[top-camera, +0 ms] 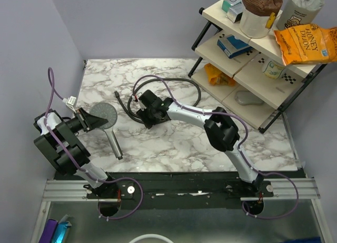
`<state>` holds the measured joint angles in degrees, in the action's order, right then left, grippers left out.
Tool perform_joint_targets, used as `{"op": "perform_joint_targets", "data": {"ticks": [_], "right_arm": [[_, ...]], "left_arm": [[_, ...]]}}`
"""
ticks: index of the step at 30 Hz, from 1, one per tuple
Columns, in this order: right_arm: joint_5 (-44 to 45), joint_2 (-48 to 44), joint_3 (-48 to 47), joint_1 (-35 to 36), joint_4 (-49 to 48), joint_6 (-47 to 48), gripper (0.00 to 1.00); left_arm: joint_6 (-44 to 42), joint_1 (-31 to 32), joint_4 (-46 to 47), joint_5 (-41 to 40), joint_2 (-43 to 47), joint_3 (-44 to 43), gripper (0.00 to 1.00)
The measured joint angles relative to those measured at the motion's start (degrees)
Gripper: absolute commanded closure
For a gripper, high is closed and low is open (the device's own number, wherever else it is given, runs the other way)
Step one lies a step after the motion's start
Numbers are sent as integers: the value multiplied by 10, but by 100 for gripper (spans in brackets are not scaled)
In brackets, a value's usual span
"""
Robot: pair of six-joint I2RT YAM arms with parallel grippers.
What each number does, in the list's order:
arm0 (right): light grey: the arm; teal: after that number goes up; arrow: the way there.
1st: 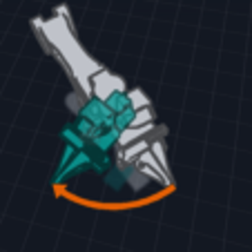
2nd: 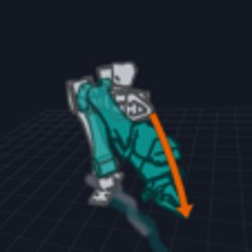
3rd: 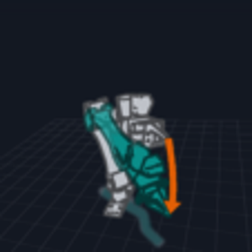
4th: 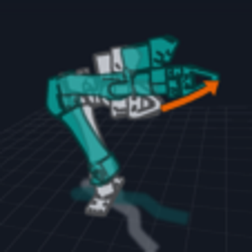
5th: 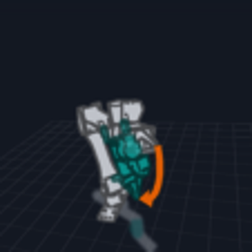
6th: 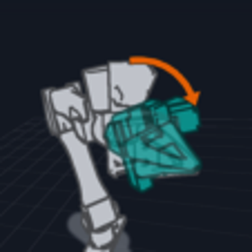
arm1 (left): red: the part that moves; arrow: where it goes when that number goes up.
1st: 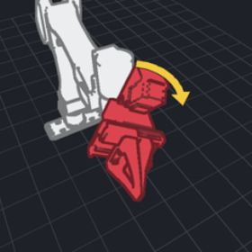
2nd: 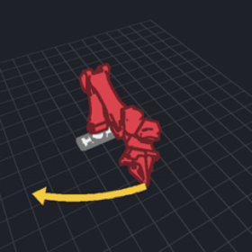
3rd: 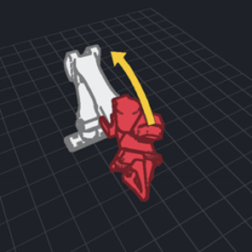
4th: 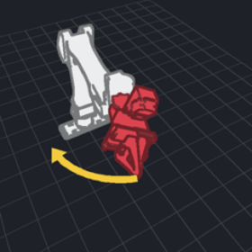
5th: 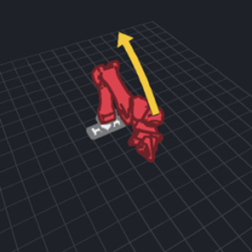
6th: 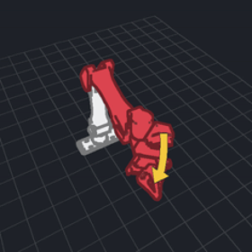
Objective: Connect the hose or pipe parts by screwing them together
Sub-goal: Pick up the pipeline from the center of the board.
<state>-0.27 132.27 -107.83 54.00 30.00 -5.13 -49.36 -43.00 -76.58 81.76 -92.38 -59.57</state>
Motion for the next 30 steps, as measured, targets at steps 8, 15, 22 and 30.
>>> {"op": "perform_joint_targets", "data": {"ticks": [8, 15, 22, 30], "right_arm": [[-7, 31, -37, 0, 14, -1, 63], [-5, -57, 116, -4, -39, -41, 94], [21, -270, 418, 19, -74, -109, 83], [45, -355, 504, 85, -16, -167, 25]], "left_arm": [[-3, 0, -1, 0, 13, 0, 100], [-3, -1, -3, 0, 29, 0, 100], [-4, -5, -2, 0, 42, 9, 100], [-5, 4, -7, 1, 127, 15, 100]]}}
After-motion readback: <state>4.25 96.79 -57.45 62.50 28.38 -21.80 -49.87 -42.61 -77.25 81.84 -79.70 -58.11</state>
